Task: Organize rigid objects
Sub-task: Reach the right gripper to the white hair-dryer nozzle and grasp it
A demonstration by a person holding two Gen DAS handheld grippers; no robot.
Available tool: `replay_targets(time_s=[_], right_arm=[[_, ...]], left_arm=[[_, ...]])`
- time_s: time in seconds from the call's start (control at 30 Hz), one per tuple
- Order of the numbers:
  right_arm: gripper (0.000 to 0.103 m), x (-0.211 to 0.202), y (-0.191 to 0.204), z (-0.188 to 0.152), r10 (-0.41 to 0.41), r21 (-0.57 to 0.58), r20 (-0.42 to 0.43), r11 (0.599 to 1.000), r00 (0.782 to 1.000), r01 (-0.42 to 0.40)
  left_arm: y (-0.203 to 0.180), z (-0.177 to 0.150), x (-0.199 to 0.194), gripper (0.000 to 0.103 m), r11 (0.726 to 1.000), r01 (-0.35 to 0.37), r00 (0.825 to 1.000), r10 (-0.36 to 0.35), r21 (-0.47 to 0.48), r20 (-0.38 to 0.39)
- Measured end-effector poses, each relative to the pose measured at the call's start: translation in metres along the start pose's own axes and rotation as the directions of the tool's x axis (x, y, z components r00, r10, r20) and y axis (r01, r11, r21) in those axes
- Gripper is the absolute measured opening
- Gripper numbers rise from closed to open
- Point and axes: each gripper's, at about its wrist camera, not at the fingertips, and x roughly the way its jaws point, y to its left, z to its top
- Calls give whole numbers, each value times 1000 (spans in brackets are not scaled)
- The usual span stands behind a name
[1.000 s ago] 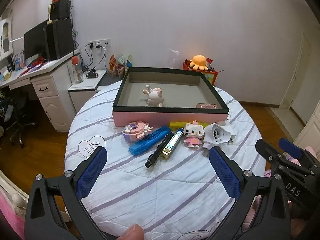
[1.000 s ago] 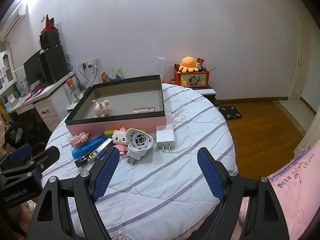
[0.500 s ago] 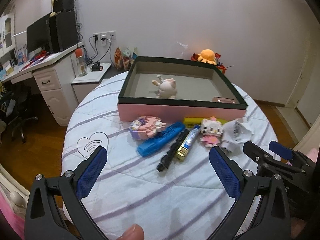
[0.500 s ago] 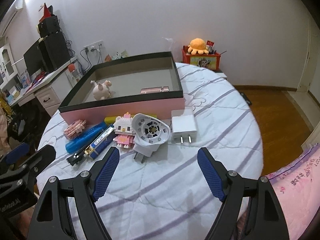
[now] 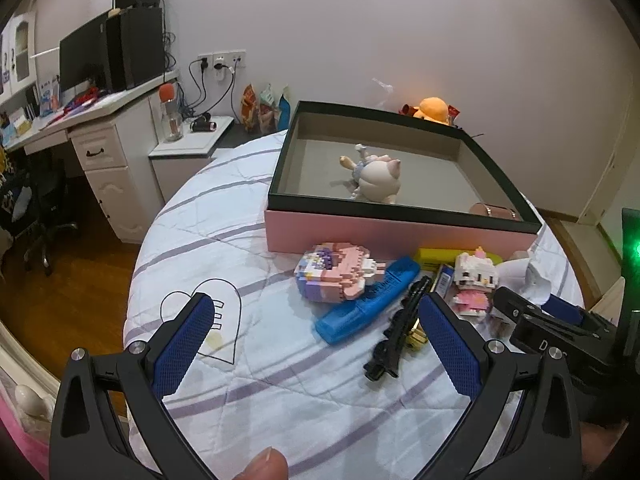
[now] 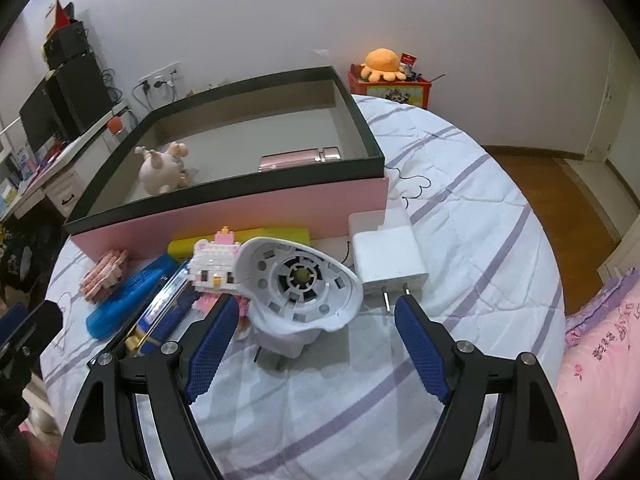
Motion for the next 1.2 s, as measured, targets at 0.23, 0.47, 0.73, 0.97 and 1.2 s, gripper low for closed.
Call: replay_targets(time_s=[0.23, 0.47, 0.73, 0.97, 1.2], right_arm=[[75, 8, -3, -2, 10, 23, 4, 1000, 1000, -10], [60, 2, -5, -4, 30, 34, 22, 999, 999, -31], [59, 8, -5, 0, 6, 47, 17, 999, 1000, -7], [58, 10, -4, 4, -2, 68, 37, 998, 999, -1], [64, 13, -3, 5, -10, 55, 27, 998, 1000, 8]], left_arm=[[-1, -2, 10, 103, 1000, 12, 1000, -12, 1, -23], [-5, -3, 7, 103, 1000, 13, 1000, -13, 14, -22], [-9, -3, 5, 103, 1000, 12, 1000, -12, 23, -23], [-10, -3, 3, 103, 1000, 11, 1000, -10, 25, -23], [-10, -4, 3, 103, 999, 15, 1000, -14, 28, -26]])
